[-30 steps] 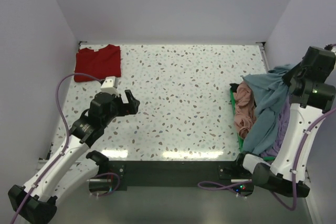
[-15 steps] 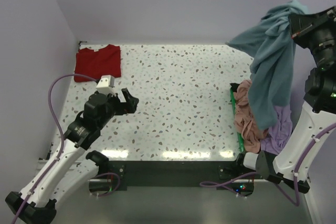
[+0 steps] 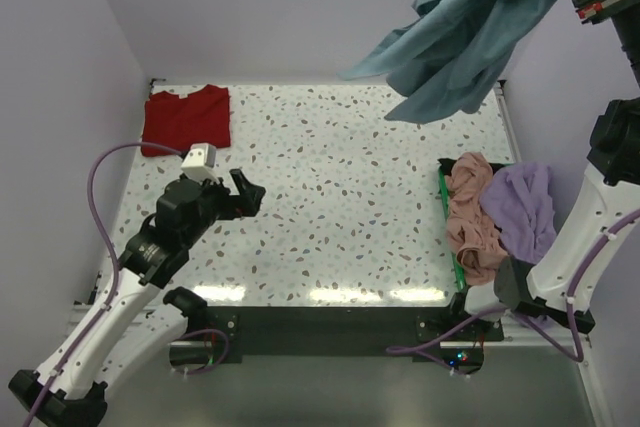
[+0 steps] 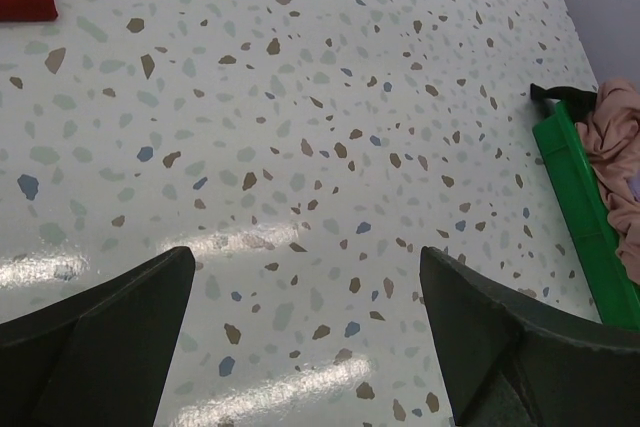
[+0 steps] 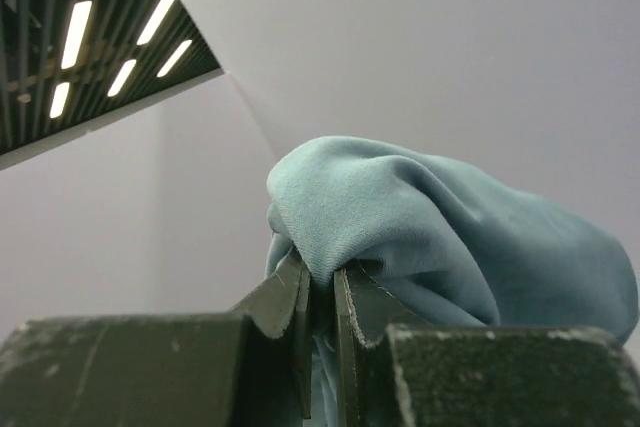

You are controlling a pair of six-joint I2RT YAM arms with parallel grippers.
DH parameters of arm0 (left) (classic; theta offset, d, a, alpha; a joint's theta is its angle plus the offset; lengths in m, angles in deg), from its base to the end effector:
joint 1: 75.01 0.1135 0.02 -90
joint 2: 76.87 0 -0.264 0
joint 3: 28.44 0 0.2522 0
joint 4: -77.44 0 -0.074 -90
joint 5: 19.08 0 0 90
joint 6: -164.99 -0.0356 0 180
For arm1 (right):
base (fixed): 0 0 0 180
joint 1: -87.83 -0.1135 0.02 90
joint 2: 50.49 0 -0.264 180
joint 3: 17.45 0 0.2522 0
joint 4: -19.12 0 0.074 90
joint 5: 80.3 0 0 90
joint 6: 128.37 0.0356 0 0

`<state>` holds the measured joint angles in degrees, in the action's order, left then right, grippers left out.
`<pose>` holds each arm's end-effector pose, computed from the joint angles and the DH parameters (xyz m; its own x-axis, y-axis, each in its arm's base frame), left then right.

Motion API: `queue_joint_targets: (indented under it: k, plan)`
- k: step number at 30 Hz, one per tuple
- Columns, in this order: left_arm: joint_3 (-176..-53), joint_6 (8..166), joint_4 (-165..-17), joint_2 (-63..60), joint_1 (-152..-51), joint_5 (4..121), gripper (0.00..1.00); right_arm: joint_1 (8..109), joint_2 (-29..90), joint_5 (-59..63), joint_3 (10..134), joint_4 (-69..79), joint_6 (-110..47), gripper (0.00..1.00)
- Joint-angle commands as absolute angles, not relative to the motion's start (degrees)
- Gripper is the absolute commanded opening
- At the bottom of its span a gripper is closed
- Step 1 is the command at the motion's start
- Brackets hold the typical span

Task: Fold and stack the t-shirts
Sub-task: Move the tshirt to the center of the board

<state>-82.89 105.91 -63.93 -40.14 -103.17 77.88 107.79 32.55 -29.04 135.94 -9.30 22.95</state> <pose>0.1350 -0.0674 0.3091 -0.4594 -0.3326 -0.8236 0.1546 0.8831 -0.4429 0.1472 -0.0298 0.6811 0.1511 0.6731 -0.7239 -0.6333 0.6282 0.4520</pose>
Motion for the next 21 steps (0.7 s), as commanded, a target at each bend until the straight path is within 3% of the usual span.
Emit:
queue_joint_targets:
  k: [1, 5, 9, 16, 17, 19, 20, 21]
  plan:
    - [-85.7, 107.4, -66.2, -39.5, -103.2, 76.0, 1.0, 105.9, 33.8, -31.7, 138.5, -4.4, 25.5, 0.0]
    - [-86.8, 107.7, -63.8, -39.1, -103.2, 77.4, 0.99, 90.8, 38.7, -26.6, 140.8, -17.4, 11.8, 0.0]
    - [-88.9, 107.8, -60.2, -39.5, -103.2, 79.4, 0.99, 69.4, 39.0, -16.5, 135.3, -24.7, -0.1, 0.0]
    - [-90.8, 108.2, -53.0, -43.6, -103.2, 85.5, 0.99, 60.6, 33.6, -2.6, 116.1, -31.1, -5.5, 0.0]
    - [-90.6, 108.4, -51.4, -44.5, -103.3, 87.2, 0.99, 60.6, 32.1, 0.8, 111.8, -31.8, -5.4, 0.22]
    - [-90.2, 109.5, -49.8, -45.4, -103.2, 88.8, 0.99, 60.5, 27.2, 6.6, 97.2, -33.9, -5.3, 0.49]
    - [-90.0, 109.9, -47.9, -45.9, -103.2, 90.5, 0.99, 60.6, 25.6, 12.8, 92.2, -34.5, -5.5, 0.68]
    - [-89.9, 110.2, -47.0, -45.8, -103.2, 91.1, 0.99, 60.6, 24.2, 16.3, 83.2, -35.3, -5.4, 0.75]
